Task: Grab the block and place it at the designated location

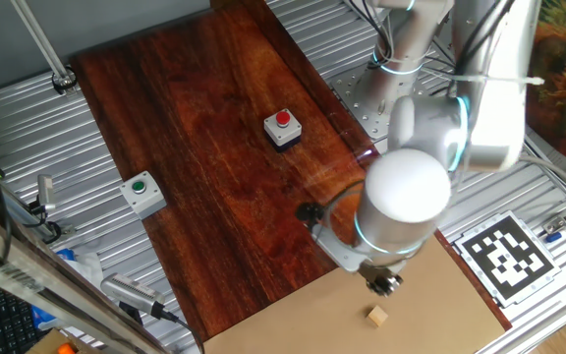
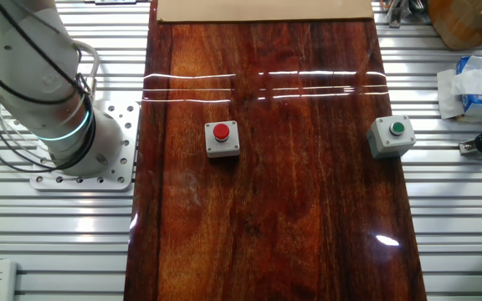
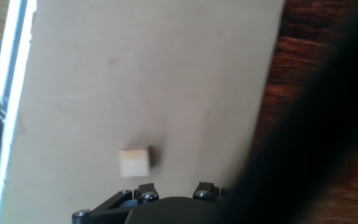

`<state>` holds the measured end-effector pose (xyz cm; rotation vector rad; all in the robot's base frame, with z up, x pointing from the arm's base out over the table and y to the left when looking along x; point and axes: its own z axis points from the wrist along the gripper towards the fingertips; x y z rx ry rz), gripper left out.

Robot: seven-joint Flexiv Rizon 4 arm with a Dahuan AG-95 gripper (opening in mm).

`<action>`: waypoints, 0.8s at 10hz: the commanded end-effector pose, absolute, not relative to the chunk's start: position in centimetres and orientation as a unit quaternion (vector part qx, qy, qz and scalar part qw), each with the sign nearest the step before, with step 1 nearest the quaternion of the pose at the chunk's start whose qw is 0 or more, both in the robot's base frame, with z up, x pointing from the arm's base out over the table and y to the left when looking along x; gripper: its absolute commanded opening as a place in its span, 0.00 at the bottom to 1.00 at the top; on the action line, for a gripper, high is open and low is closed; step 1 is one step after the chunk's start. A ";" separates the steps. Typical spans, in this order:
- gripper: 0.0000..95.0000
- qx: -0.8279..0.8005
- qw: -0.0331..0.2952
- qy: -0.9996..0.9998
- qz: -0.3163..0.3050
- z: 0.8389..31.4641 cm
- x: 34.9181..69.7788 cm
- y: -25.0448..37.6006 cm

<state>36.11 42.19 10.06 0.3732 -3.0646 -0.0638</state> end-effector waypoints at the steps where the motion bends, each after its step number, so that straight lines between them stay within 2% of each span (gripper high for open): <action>1: 0.40 0.121 0.027 -0.992 -0.019 9.8 36.3 42.2; 5: 0.40 0.122 0.028 -0.992 -0.019 9.5 36.6 42.1; 8: 0.40 0.139 0.028 -0.990 -0.018 9.6 37.9 39.2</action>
